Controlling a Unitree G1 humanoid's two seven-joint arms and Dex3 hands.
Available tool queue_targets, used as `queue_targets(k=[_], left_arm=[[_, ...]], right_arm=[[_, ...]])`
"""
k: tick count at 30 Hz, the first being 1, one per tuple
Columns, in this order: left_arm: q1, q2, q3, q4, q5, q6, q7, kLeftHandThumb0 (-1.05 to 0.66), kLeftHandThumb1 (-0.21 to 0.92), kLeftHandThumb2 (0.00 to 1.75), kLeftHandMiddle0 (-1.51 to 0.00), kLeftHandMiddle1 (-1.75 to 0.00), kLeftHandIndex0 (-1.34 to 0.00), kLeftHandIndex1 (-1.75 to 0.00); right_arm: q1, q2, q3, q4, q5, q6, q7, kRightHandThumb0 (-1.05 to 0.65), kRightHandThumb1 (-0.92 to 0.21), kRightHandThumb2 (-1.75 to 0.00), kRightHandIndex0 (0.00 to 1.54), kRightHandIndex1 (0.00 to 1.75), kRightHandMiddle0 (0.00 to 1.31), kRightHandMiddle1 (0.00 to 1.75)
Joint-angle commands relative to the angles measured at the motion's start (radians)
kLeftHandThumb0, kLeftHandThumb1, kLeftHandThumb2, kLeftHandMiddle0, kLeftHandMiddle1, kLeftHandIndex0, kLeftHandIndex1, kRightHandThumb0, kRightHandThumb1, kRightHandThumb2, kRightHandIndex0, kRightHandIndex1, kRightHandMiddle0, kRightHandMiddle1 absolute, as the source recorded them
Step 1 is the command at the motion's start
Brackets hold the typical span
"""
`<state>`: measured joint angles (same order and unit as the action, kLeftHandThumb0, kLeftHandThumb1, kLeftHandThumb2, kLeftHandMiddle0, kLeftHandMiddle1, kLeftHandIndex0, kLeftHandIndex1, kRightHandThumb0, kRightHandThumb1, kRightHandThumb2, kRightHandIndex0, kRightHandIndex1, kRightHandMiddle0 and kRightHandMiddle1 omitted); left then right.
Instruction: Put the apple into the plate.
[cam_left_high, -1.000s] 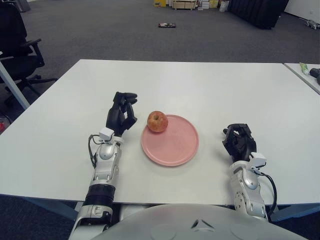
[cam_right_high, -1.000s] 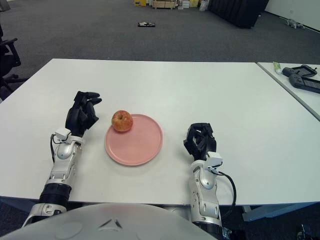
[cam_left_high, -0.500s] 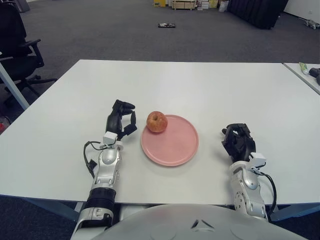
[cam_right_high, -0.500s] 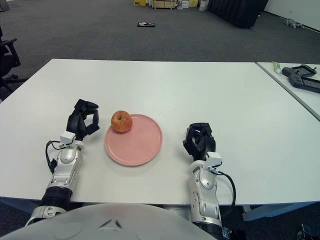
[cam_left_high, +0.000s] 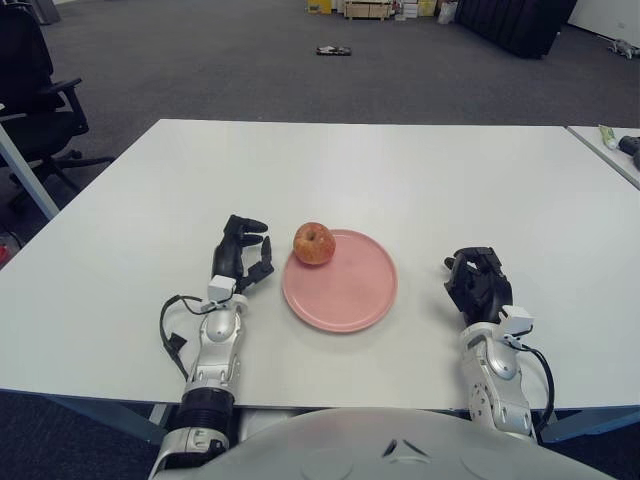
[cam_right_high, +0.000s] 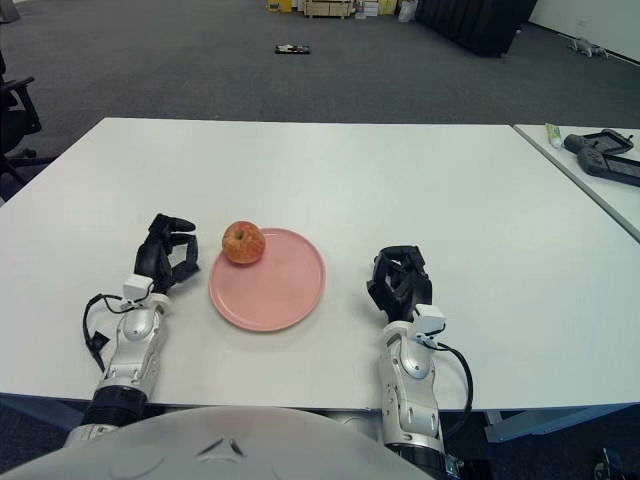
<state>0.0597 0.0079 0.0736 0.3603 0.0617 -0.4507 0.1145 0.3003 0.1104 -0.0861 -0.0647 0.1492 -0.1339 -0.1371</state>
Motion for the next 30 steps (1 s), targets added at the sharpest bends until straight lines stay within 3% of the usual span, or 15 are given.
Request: queue_targets(k=[1, 30], left_arm=[[-0.001, 0.003, -0.001, 0.004, 0.008, 0.008, 0.008, -0.41, 0.57, 1.01, -0.62, -1.67, -0.42, -1.75], [0.024, 0.003, 0.006, 0.003, 0.01, 0.033, 0.022, -0.4, 0.61, 0.96, -0.63, -1.62, -0.39, -1.75]], right_arm=[[-0.02, 0.021, -0.005, 0.004, 0.009, -0.006, 0.0, -0.38, -0.68, -0.86, 0.54, 1.35, 0.34, 1.75], [-0.02, 0.022, -0.001, 0.007, 0.003, -0.006, 0.004, -0.38, -0.68, -0.85, 0.52, 1.36, 0.33, 1.75]])
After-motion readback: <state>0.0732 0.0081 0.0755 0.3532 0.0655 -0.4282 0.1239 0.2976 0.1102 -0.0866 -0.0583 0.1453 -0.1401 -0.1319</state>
